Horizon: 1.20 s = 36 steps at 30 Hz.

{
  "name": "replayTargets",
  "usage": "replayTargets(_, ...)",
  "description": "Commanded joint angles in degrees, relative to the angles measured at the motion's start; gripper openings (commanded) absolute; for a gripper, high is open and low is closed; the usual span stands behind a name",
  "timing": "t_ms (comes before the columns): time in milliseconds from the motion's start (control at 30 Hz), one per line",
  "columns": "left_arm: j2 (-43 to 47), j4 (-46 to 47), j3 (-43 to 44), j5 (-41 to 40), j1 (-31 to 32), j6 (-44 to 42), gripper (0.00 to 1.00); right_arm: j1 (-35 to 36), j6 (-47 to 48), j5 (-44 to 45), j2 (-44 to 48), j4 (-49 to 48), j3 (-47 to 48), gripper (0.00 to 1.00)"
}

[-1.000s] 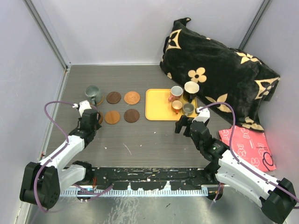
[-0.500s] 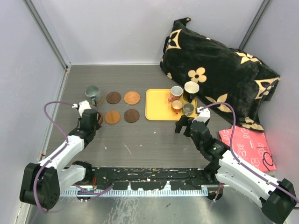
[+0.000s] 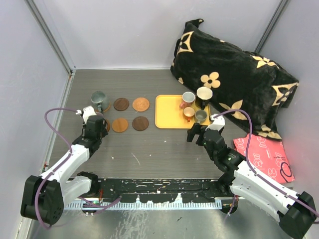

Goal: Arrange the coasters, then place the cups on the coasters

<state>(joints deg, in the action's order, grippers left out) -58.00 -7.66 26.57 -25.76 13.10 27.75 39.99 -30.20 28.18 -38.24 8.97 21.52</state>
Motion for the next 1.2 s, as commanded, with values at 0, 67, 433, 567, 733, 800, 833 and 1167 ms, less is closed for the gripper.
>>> replayTargets(0,2.27,-0.17,2.32,-2.46,-0.24,1.44,0.38,-0.07,-0.47,0.48,0.97,-2.46,0.10,1.00)
replayTargets(67,2.68,-1.43,2.36,-3.33,-0.20,2.11,0.39,-0.08,-0.43,0.47,1.19,-2.45,0.09,1.00)
replayTargets(433,6.36,-9.56,2.41,-7.47,-0.18,5.66,0.41,-0.08,-0.47,0.32,1.75,-2.43,-0.07,1.00)
replayTargets(567,5.79,-11.59,2.98,-9.10,-0.23,6.52,0.41,-0.08,-0.42,0.21,1.90,-2.34,-0.16,1.00)
replayTargets(733,4.81,-12.33,3.65,-9.85,-0.21,7.11,0.42,-0.09,-0.52,0.36,2.11,-2.26,-0.25,1.00)
replayTargets(800,4.60,-12.33,3.80,-9.90,-0.18,7.02,0.42,-0.08,-0.54,0.38,2.12,-2.26,-0.25,1.00)
replayTargets(833,4.61,-12.25,3.74,-9.66,-0.21,6.87,0.42,-0.07,-0.62,0.39,2.07,-2.29,-0.26,1.00)
replayTargets(1167,11.46,-10.88,1.64,-6.64,-0.10,6.28,0.44,-0.13,-0.57,0.49,1.86,-2.22,-0.25,1.00)
